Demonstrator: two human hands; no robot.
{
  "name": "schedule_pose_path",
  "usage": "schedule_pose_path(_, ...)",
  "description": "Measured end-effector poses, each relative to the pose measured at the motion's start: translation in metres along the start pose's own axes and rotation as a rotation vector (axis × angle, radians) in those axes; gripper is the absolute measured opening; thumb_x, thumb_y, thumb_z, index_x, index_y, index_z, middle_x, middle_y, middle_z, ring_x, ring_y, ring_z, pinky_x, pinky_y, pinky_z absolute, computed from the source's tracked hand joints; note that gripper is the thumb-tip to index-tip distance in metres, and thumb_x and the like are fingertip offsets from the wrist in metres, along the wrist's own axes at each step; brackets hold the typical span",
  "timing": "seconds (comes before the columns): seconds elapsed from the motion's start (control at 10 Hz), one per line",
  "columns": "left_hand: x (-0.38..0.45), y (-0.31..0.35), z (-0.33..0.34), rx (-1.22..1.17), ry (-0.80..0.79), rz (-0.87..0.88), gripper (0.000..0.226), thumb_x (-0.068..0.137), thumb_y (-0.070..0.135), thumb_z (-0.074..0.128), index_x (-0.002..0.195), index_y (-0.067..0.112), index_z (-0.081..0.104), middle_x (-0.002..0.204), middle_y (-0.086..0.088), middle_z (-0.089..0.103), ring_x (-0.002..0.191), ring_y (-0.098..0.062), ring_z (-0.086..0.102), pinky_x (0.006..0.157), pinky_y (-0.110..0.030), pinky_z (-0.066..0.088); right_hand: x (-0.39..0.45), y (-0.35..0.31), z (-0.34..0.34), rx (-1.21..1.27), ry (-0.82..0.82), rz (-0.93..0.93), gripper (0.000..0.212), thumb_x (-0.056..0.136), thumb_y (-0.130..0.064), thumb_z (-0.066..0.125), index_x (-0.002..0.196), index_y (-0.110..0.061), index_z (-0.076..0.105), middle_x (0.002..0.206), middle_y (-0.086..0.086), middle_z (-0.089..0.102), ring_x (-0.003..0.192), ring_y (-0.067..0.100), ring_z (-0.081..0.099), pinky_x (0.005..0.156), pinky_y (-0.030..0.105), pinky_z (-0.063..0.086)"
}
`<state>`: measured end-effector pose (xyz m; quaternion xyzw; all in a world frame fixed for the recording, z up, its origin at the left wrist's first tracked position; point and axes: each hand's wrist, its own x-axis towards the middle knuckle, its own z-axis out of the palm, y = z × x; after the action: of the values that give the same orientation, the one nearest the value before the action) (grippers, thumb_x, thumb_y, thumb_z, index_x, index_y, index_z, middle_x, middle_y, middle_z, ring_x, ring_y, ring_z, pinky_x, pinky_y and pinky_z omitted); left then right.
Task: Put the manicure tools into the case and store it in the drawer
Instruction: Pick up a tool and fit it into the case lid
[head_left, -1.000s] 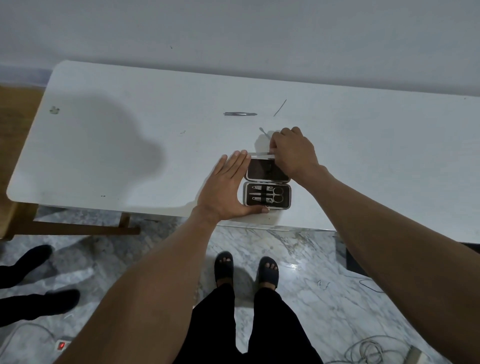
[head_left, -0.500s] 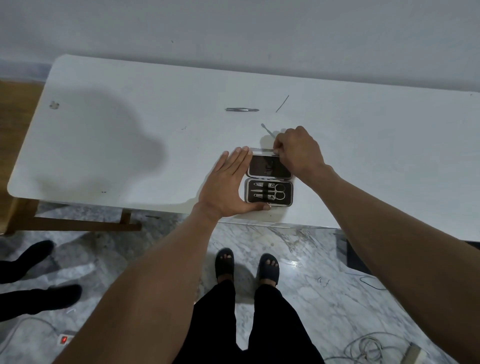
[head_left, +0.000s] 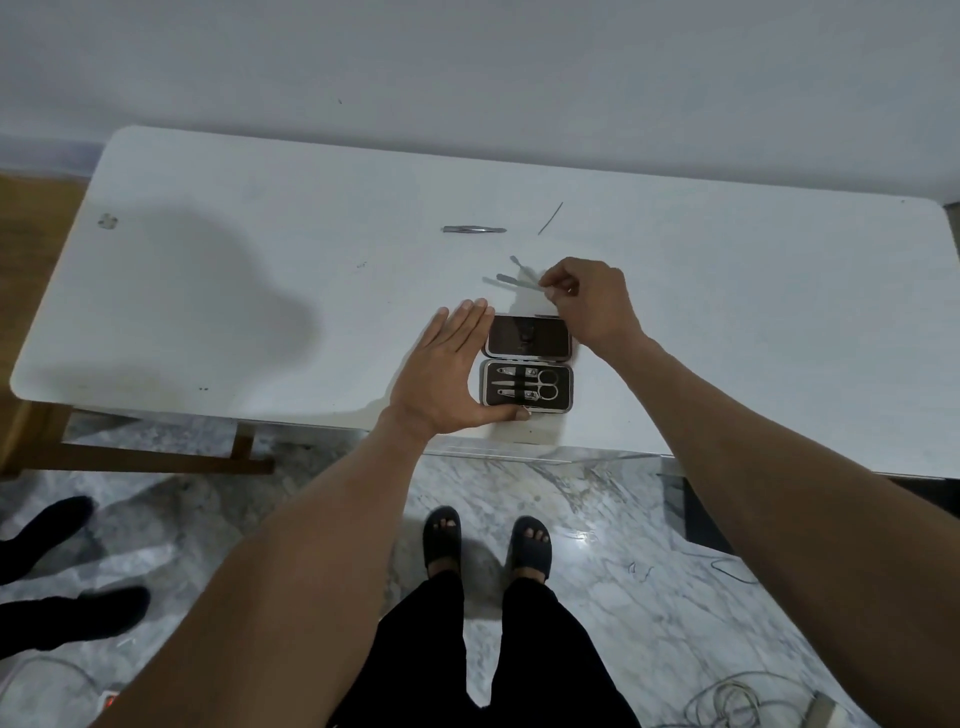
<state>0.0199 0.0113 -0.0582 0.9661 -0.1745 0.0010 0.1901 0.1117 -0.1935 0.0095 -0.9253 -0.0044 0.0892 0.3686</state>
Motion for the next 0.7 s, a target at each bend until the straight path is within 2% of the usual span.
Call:
schedule_pose_path(0.2,-0.001,0.003,-0.002,-0.022,-0.020,-0.025,0.134,0.069,0.098,0.050,0.164,0.006,0.025,0.172,-0.007,0.023,0.161,-0.020,0.016,0.133,-0.044,0.009,-0.027,0.006,-0.010,0.162,0.072,0.104,0.010,0.088,-0.009,0.067,0.091,-0.013,0.076,0.087,-0.001,0.072,0.076,0.006,0.062,0.067,0.005,0.045)
schedule_pose_path(0.3,-0.002,0.004,-0.002,-0.030,-0.014,-0.027,0.135,0.068,0.098,0.050,0.163,0.006,0.025,0.172,-0.008,0.023,0.161,-0.020,0.017,0.133,-0.044,0.009,-0.044,0.015,-0.013,0.227,0.099,0.150,0.010,0.087,-0.008,0.067,0.091,-0.011,0.076,0.085,0.000,0.072,0.073,0.006,0.062,0.060,0.001,0.044)
schedule_pose_path(0.4,-0.003,0.005,-0.003,-0.024,-0.034,-0.035,0.137,0.067,0.099,0.048,0.164,0.007,0.022,0.173,-0.007,0.020,0.161,-0.019,0.014,0.133,-0.045,0.009,-0.059,0.027,-0.013,0.268,0.109,0.191,0.010,0.085,-0.009,0.069,0.091,-0.012,0.077,0.083,-0.001,0.072,0.074,0.005,0.064,0.061,0.001,0.042)
schedule_pose_path(0.5,-0.004,0.006,-0.003,-0.018,-0.042,-0.042,0.137,0.067,0.099,0.048,0.165,0.006,0.020,0.173,-0.007,0.019,0.162,-0.019,0.012,0.133,-0.044,0.007,-0.070,0.037,-0.010,0.273,0.126,0.219,0.010,0.085,-0.011,0.070,0.091,-0.013,0.077,0.083,-0.001,0.073,0.076,0.007,0.065,0.066,0.007,0.045)
schedule_pose_path(0.7,-0.005,0.006,-0.003,-0.008,-0.050,-0.040,0.137,0.068,0.099,0.047,0.165,0.006,0.019,0.174,-0.007,0.018,0.162,-0.019,0.011,0.133,-0.043,0.005,-0.076,0.043,0.001,0.317,0.208,0.266,0.009,0.085,-0.011,0.070,0.091,-0.012,0.077,0.083,0.000,0.073,0.072,0.004,0.063,0.059,-0.001,0.040)
